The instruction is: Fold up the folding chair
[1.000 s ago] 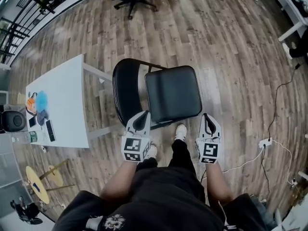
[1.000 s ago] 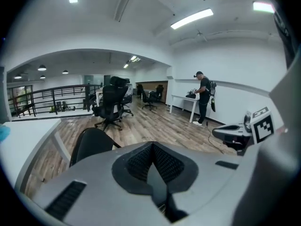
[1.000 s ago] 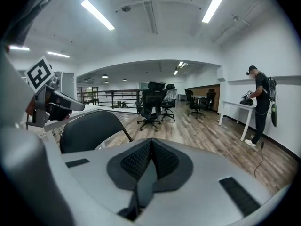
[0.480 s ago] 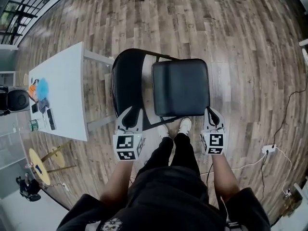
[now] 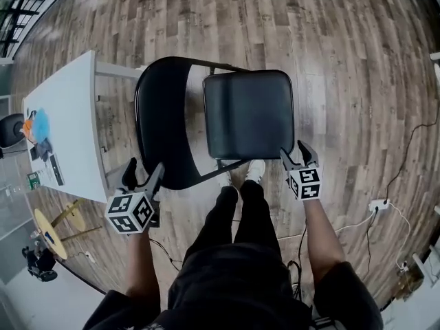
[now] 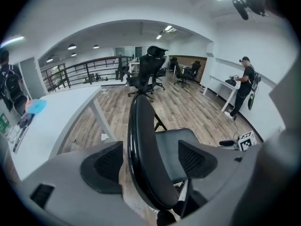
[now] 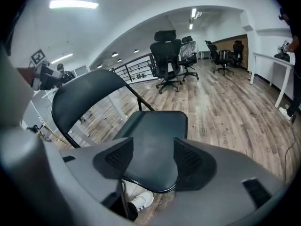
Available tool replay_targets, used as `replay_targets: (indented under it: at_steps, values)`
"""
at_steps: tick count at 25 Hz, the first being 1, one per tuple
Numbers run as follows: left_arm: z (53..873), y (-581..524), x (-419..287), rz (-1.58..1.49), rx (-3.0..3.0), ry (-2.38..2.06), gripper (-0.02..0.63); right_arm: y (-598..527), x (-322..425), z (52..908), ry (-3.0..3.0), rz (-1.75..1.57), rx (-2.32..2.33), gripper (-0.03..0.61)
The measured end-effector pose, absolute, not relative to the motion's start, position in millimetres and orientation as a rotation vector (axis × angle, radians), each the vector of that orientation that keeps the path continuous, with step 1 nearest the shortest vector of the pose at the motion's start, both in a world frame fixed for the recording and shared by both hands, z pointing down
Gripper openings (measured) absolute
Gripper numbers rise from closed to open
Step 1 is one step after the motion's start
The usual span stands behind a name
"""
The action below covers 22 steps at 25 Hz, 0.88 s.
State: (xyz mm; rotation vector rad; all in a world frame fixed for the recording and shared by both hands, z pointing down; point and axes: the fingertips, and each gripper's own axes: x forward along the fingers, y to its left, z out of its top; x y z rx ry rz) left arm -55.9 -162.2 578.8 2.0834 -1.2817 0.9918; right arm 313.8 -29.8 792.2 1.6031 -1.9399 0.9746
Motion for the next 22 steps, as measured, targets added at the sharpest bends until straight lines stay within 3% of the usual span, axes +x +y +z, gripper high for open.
replay_targets:
  at_steps: [11,19,22]
  values:
    - [646,-165,-69,1.018,2.012,-1.199,0.354,-13,338,968,-1.889,1.496,1.463,0.348]
    - [683,-160,-66,0.99,1.988,-1.112,0.353,-9,326,1021,-1.937,1.738,1.382,0.361]
    - [695,-161,-65,0.96,1.973,-1.086,0.346,-14,318,1031,-1.978,1.763,1.295,0.393]
